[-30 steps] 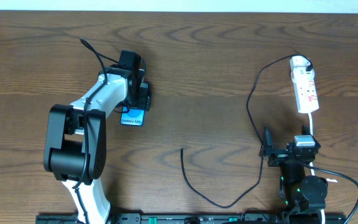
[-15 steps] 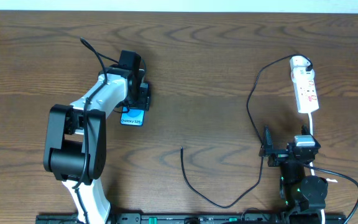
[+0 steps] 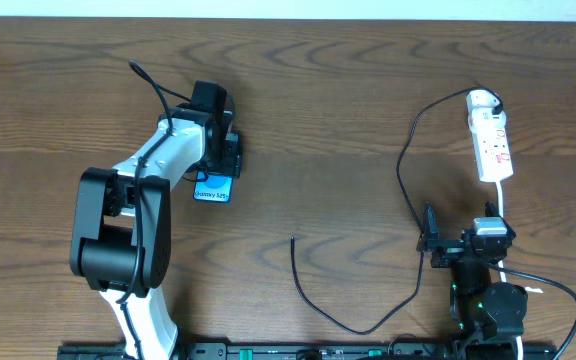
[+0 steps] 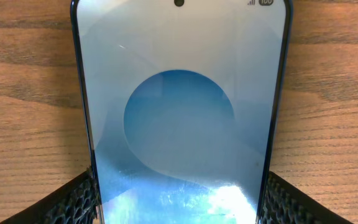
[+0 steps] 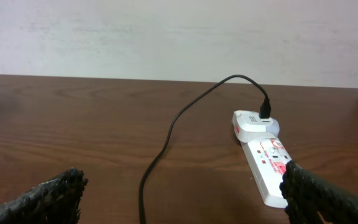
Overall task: Plug charger to phone and switch on socket
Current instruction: 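Close the left gripper on the phone's long edges, then lift the phone with the left gripper and tilt it upright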
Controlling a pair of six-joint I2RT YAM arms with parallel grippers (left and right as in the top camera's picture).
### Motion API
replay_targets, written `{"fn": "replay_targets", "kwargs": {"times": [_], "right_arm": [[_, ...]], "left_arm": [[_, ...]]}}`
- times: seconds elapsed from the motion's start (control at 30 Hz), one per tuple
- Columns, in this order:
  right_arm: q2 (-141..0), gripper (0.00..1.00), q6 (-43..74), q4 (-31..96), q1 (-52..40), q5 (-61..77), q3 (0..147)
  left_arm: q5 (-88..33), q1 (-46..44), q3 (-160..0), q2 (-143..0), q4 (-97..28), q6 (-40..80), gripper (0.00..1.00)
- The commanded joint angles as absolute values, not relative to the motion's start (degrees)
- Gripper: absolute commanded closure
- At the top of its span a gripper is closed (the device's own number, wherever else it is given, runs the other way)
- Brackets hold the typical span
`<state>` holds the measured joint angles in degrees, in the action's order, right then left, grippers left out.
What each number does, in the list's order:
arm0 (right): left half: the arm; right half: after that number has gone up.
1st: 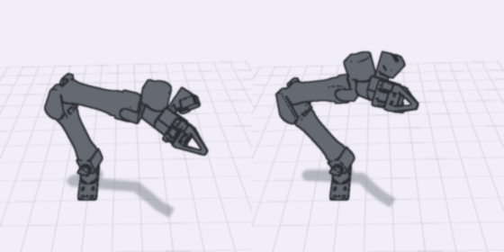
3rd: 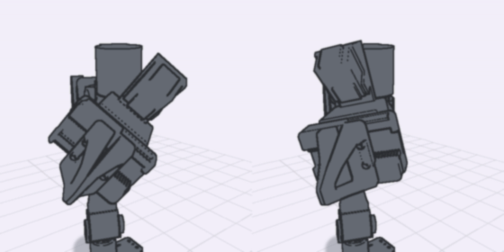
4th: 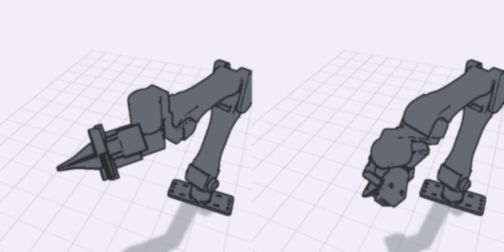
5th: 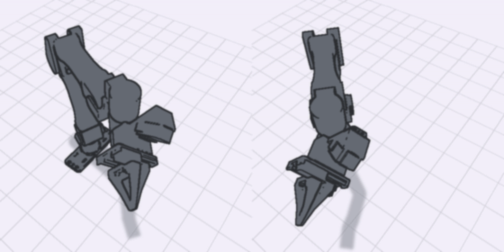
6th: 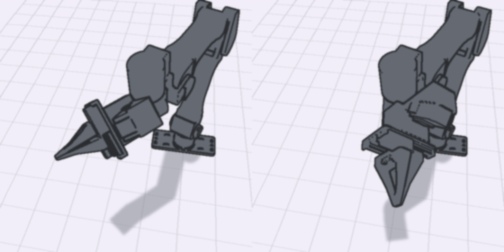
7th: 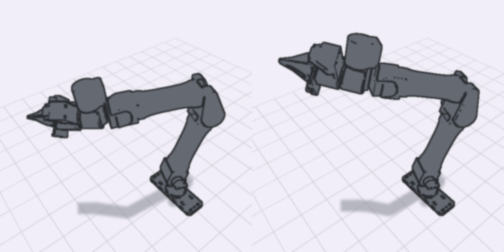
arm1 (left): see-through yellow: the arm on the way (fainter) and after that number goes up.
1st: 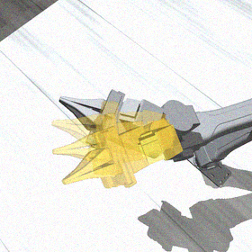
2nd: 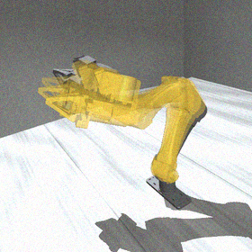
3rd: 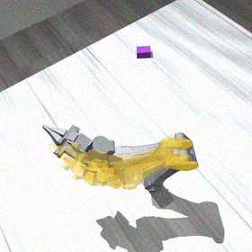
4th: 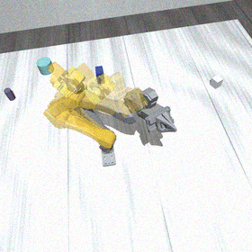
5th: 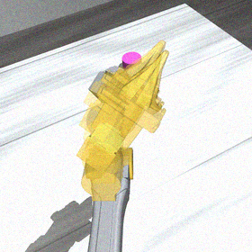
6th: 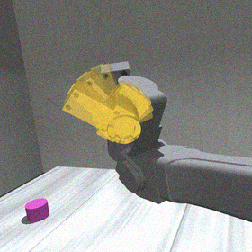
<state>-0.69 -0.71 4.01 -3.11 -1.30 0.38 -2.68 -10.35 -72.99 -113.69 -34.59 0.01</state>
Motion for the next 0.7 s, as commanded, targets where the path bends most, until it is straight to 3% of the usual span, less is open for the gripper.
{"fn": "replay_targets", "kwargs": {"times": [0.0,0.33,0.47,0.67], "right_arm": [[-0.3,0.01,-1.4,4.2,-2.7,-1.8,0.3],[-0.3,0.01,-1.4,4.2,-2.7,-1.8,0.3],[-0.3,0.01,-1.4,4.2,-2.7,-1.8,0.3],[-0.3,0.01,-1.4,4.2,-2.7,-1.8,0.3]], "left_arm": [[-1.9,-10.3,-72.3,-113.8,-35.0,-0.1,0.45],[-1.9,-10.3,-72.3,-113.8,-35.0,-0.1,0.73],[-1.9,-10.3,-72.3,-113.8,-35.0,-0.1,0.92],[-1.9,-10.3,-72.3,-113.8,-35.0,-0.1,0.93]]}}
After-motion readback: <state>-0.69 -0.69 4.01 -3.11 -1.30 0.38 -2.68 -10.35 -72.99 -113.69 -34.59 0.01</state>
